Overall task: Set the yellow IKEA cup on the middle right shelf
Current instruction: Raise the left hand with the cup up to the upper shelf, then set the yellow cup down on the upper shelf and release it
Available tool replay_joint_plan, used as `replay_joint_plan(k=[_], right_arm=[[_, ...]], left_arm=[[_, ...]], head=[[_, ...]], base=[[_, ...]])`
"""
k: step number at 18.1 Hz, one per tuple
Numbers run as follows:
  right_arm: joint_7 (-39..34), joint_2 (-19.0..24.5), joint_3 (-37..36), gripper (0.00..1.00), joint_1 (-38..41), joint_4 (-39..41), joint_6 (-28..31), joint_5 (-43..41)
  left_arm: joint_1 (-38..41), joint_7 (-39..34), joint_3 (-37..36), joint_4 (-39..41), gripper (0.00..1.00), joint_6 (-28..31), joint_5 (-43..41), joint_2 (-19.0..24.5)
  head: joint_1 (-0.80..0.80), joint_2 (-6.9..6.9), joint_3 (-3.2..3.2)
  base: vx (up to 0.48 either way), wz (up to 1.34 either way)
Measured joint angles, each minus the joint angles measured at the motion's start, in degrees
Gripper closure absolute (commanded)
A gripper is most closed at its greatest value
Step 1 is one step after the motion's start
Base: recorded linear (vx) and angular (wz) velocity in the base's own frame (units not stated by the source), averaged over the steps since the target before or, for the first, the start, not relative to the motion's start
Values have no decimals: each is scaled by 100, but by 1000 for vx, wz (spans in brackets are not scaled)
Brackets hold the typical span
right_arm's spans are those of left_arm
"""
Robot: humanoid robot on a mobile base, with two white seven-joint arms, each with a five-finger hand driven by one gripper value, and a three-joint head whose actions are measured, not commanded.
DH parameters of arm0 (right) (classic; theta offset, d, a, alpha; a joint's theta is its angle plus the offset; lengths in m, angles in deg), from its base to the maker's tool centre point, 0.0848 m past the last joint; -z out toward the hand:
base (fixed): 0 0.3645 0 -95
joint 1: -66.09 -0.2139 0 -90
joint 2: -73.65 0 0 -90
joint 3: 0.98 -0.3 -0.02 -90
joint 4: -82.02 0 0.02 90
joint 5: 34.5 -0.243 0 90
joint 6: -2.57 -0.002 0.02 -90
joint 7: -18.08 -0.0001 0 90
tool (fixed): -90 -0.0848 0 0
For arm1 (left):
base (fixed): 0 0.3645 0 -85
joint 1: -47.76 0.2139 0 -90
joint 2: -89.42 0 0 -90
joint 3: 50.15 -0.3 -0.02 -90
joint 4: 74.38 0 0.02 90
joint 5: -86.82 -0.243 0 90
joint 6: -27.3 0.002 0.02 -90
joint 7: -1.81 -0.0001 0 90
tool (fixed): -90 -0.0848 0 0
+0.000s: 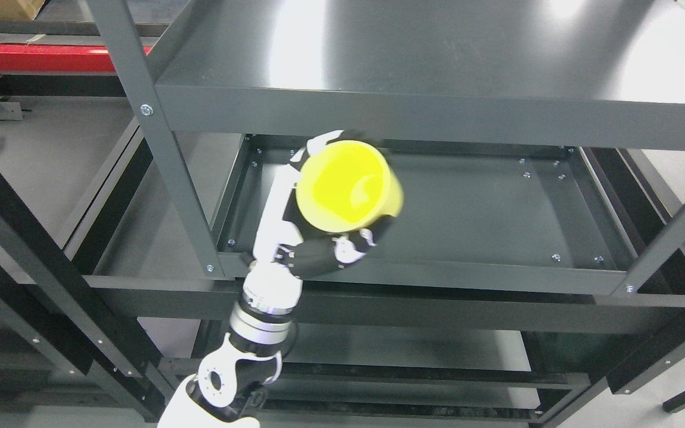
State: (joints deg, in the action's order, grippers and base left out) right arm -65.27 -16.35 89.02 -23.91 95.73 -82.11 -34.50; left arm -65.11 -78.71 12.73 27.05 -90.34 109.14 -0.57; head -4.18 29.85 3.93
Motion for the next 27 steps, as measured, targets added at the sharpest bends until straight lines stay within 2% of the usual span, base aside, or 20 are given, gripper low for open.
replay_joint_plan(k=[5, 9, 13, 18, 21, 27], right_arm=[[-1, 0, 0, 1, 1, 0, 0, 0], [-1, 0, 0, 1, 1, 0, 0, 0], [-1, 0, 0, 1, 1, 0, 0, 0], [-2, 0, 0, 1, 1, 0, 0, 0], [-2, 0, 0, 1, 1, 0, 0, 0], [-3, 0, 0, 1, 1, 0, 0, 0]], left_arm=[[-697, -43, -708, 10, 100, 20, 147, 0], [-1516, -209, -986, 13, 100, 565, 577, 0], [-2364, -766, -958, -11, 100, 1768, 1145, 0], [-3474, -1859, -764, -135, 100, 4005, 2148, -1], [-4072, -2404, -663, -352, 100, 5030, 2458, -1], [-5016, -2885, -421, -1028, 98, 6154, 2655, -1]], head=[[0, 0, 0], [0, 0, 0], [0, 0, 0], [0, 0, 0], [0, 0, 0], [0, 0, 0]], base=[[8, 19], [0, 0], [0, 0], [0, 0], [0, 0], [0, 0]])
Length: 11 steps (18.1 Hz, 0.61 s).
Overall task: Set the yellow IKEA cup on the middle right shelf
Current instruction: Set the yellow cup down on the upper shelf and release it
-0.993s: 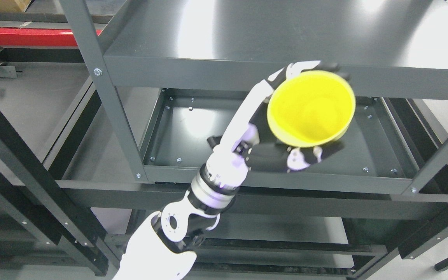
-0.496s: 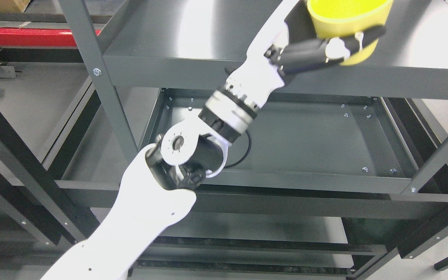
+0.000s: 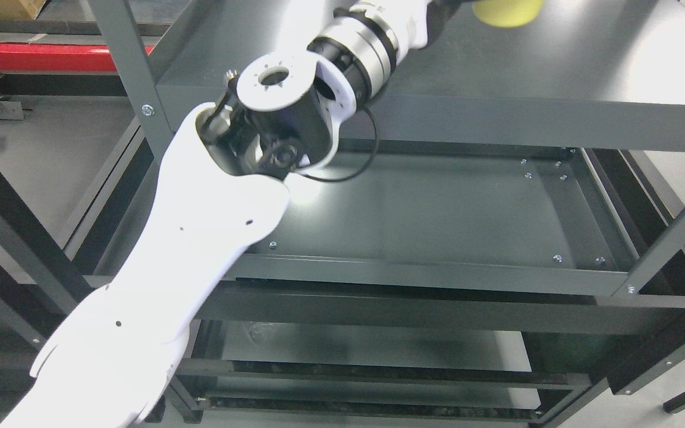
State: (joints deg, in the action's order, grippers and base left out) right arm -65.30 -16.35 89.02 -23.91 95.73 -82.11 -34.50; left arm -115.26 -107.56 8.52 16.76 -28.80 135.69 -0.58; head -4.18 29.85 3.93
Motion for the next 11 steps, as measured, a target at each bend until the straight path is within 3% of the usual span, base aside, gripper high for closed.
replay_joint_plan(k=[5, 8, 11], right_arm=[[-16, 0, 0, 1, 0, 0, 0, 0], [-16, 0, 0, 1, 0, 0, 0, 0], [-15, 0, 0, 1, -1, 0, 0, 0]], left_arm=[[-192, -40, 123, -352, 93, 387, -38, 0], [-159, -35, 149, -476, 81, 455, -51, 0], [-101, 17, 141, -563, 58, 471, -59, 0]], head=[[0, 0, 0], [0, 0, 0], [0, 0, 0]], base=[[0, 0], [0, 0], [0, 0]])
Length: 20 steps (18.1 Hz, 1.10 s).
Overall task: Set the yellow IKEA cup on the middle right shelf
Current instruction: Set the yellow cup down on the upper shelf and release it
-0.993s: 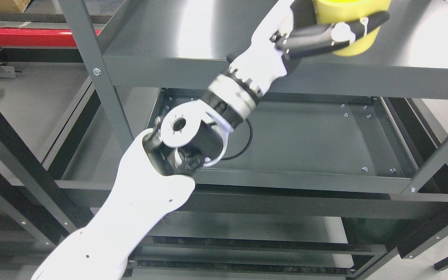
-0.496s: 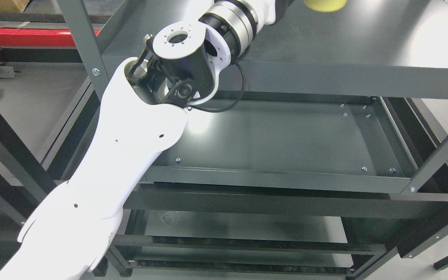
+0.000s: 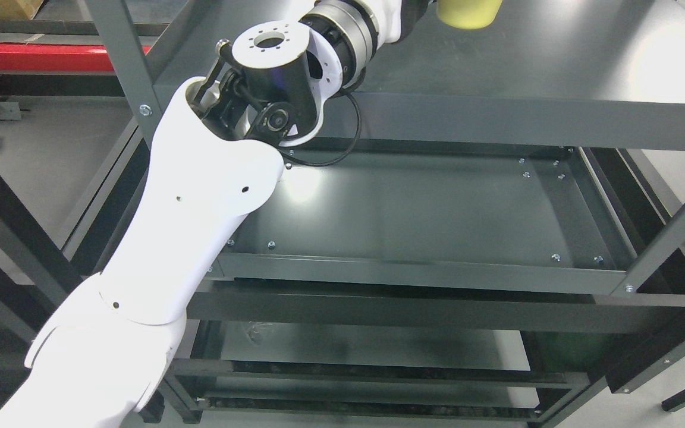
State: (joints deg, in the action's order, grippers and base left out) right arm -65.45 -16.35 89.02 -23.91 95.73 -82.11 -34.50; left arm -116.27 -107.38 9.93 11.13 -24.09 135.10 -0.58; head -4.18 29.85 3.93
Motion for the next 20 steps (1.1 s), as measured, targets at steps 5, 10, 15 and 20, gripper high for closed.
replay_joint_plan(k=[5, 10, 15, 20], right_arm=[[18, 0, 0, 1, 0, 0, 0, 0], [20, 0, 0, 1, 0, 0, 0, 0], [21, 0, 0, 1, 0, 0, 0, 0], [22, 0, 0, 1, 0, 0, 0, 0]], left_arm=[[65, 337, -68, -101, 15, 147, -16, 0], [84, 807, -107, -163, 5, 275, -112, 0], [91, 960, -63, -207, 1, 305, -408, 0], [79, 986, 118, -209, 1, 322, -665, 0]], head=[[0, 0, 0], [0, 0, 0], [0, 0, 0], [0, 0, 0]], base=[[0, 0], [0, 0], [0, 0], [0, 0]])
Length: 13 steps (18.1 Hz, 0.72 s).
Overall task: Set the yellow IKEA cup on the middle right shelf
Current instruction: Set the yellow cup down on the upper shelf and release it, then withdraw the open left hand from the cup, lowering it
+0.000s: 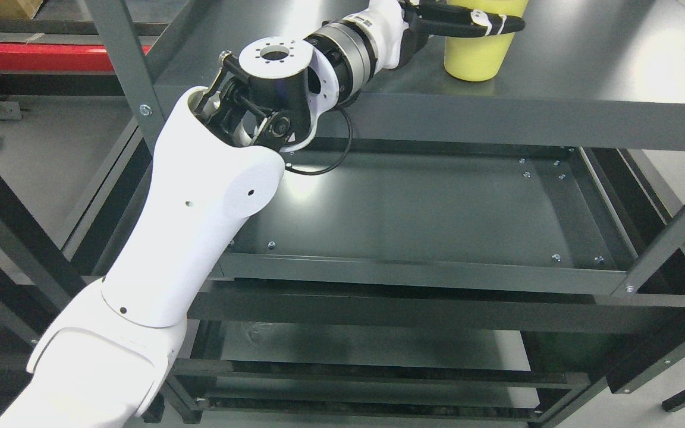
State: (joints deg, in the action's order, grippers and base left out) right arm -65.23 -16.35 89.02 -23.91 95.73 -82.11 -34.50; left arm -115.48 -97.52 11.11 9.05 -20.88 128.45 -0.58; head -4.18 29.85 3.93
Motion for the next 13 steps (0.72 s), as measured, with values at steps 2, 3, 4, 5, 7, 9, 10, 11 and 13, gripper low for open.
replay_joint_plan(k=[2, 3, 4, 5, 7, 9, 10, 11, 13], right_arm=[[0, 0, 0, 1, 1, 0, 0, 0], [0, 0, 0, 1, 0, 0, 0, 0], [0, 0, 0, 1, 0, 0, 0, 0], [0, 0, 0, 1, 0, 0, 0, 0], [0, 0, 0, 1, 1, 0, 0, 0], [0, 0, 0, 1, 0, 0, 0, 0], [0, 0, 0, 1, 1, 0, 0, 0], [0, 0, 0, 1, 1, 0, 0, 0], [1, 0, 0, 1, 0, 0, 0, 0]], left_arm=[[-10, 0, 96, 22, 1, 0, -56, 0], [-13, 1, 147, 39, 1, 0, -77, 0], [-17, 1, 194, 58, 1, -14, -93, 0], [-20, 1, 243, 80, 1, -26, -108, 0], [-23, 1, 339, 127, 1, -43, -131, 0], [-26, 1, 428, 178, 1, -59, -147, 0], [-27, 1, 473, 201, 1, -70, -152, 0], [-28, 1, 517, 226, 1, -87, -156, 0], [-30, 35, 616, 279, 1, -111, -161, 0]], head=[[0, 0, 0], [0, 0, 0], [0, 0, 0], [0, 0, 0], [0, 0, 0], [0, 0, 0], [0, 0, 0], [0, 0, 0], [0, 0, 0]], base=[[0, 0], [0, 0], [0, 0], [0, 0], [0, 0], [0, 0], [0, 0], [0, 0], [0, 0]])
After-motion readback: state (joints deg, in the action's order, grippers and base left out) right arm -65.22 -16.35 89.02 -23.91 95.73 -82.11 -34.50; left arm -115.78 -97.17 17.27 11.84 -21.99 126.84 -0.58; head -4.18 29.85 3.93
